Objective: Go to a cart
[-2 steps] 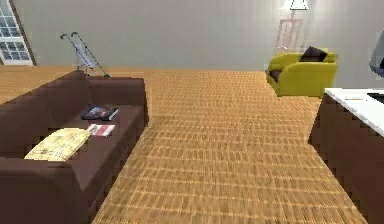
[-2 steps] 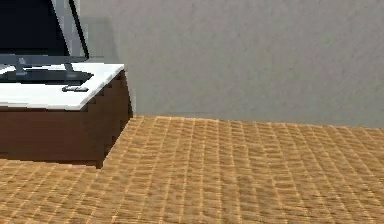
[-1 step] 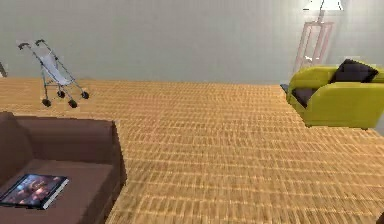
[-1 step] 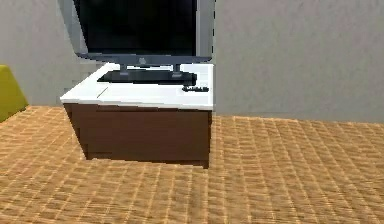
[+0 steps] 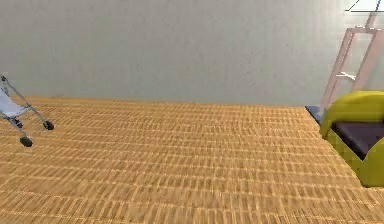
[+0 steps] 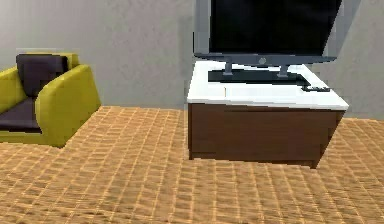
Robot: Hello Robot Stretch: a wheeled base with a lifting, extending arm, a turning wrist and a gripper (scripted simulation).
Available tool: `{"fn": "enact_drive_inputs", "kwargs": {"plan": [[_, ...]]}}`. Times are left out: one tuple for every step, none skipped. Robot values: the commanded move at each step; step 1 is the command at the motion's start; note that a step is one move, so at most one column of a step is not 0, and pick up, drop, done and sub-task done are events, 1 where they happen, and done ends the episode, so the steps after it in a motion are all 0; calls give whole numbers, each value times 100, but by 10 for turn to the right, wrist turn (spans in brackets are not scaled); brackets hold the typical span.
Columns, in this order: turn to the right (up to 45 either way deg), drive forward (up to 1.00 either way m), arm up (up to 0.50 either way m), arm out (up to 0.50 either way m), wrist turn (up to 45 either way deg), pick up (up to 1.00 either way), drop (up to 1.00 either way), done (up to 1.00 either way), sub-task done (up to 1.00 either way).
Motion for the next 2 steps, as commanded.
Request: {"fn": "enact_drive_inputs", "kwargs": {"plan": [[0,55,0,0,0,0,0,0,0],[-360,0,0,0,0,0,0,0,0]]}}
